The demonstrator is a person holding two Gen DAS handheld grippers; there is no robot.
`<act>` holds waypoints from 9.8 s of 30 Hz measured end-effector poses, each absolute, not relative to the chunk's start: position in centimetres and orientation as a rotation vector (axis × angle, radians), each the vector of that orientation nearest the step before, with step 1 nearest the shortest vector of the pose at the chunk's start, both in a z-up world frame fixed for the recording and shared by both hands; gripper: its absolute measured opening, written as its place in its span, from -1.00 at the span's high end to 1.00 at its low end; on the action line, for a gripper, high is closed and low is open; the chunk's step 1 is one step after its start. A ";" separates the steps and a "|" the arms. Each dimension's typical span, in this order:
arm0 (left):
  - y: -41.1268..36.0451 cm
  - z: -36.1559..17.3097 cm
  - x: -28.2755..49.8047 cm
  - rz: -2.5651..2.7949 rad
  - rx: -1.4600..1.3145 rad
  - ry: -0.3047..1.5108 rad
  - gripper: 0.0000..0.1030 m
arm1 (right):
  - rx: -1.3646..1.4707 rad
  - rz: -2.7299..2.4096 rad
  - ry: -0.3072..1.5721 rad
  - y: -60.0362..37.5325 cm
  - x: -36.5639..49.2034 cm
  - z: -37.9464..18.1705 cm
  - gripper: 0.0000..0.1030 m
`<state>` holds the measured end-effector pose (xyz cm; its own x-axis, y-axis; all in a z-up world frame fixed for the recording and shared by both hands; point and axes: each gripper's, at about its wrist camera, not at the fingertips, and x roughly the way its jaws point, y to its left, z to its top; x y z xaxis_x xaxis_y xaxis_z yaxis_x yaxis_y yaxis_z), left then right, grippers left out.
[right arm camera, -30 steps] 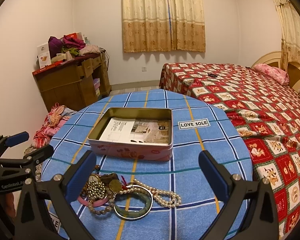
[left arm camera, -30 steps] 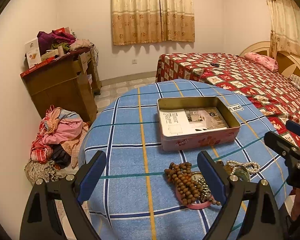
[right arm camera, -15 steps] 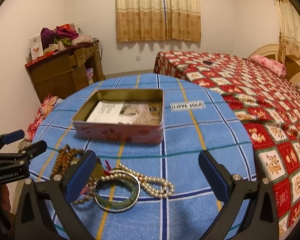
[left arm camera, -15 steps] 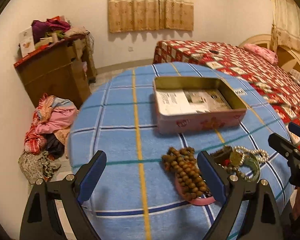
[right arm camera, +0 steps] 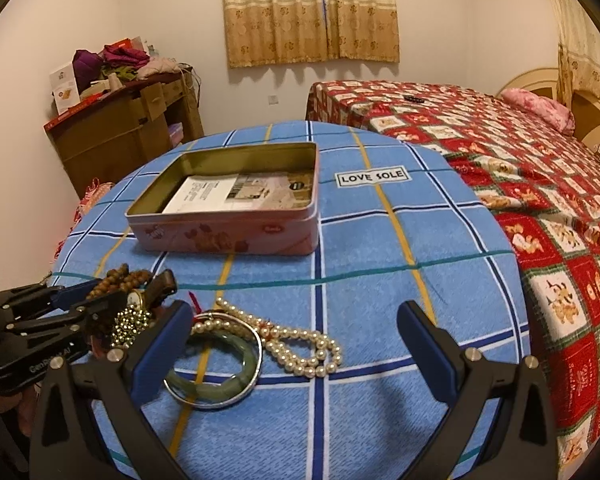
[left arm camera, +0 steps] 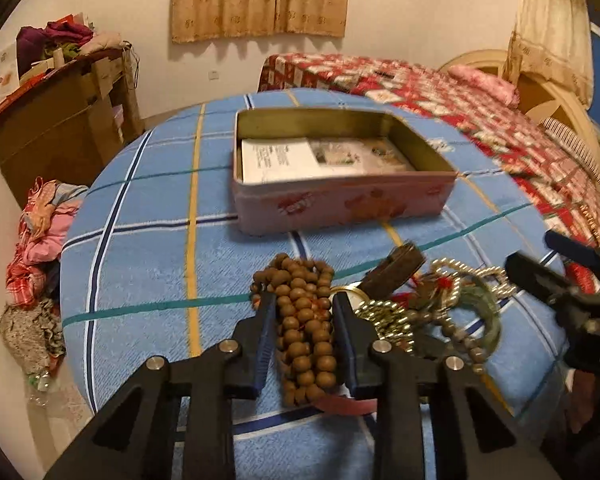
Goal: Organize jewelry
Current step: 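Grasp the brown wooden bead bracelet with the left gripper, then grasp and lift the silver bangle with the right gripper while the left holds the beads, then lower the bangle into the pink tin and open the right gripper while the left releases the beads there, then move both open grippers back to the jewelry pile, then grasp the gold bead strand with the left gripper while the right grasps the red ribbon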
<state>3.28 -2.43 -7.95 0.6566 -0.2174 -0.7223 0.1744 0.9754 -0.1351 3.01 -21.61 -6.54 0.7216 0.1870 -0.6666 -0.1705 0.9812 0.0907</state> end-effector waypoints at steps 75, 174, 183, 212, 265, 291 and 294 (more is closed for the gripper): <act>0.0 -6.8 3.2 -0.206 -0.016 0.790 0.72 | -0.031 0.409 0.845 -19.6 4.1 -8.2 0.25; -2.2 -3.3 18.4 -0.207 0.154 0.683 -0.78 | -0.008 0.331 0.762 -19.8 19.4 -5.3 -0.10; 0.9 -3.8 14.0 -0.152 0.121 0.705 -0.78 | 0.007 0.292 0.746 -21.3 16.2 -4.7 -0.10; 0.0 -10.5 4.7 -0.160 0.177 0.880 0.24 | 0.032 0.384 0.810 -19.0 6.3 -7.0 -0.10; 2.2 -4.6 5.2 -0.205 0.058 0.743 0.92 | -0.031 0.530 0.803 -14.5 6.7 -6.5 0.84; -0.7 -7.5 4.6 -0.198 0.052 0.820 -0.53 | 0.037 0.487 0.766 -17.9 6.4 -5.7 0.84; -1.1 -7.8 4.6 -0.204 0.063 0.823 -0.53 | 0.048 0.488 0.766 -18.2 6.4 -5.7 0.84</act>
<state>4.62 -1.14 -7.84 0.6613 -0.1557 -0.7337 0.2048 0.9785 -0.0231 6.39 -18.16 -5.72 0.6155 0.4401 -0.6538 -0.4060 0.8881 0.2156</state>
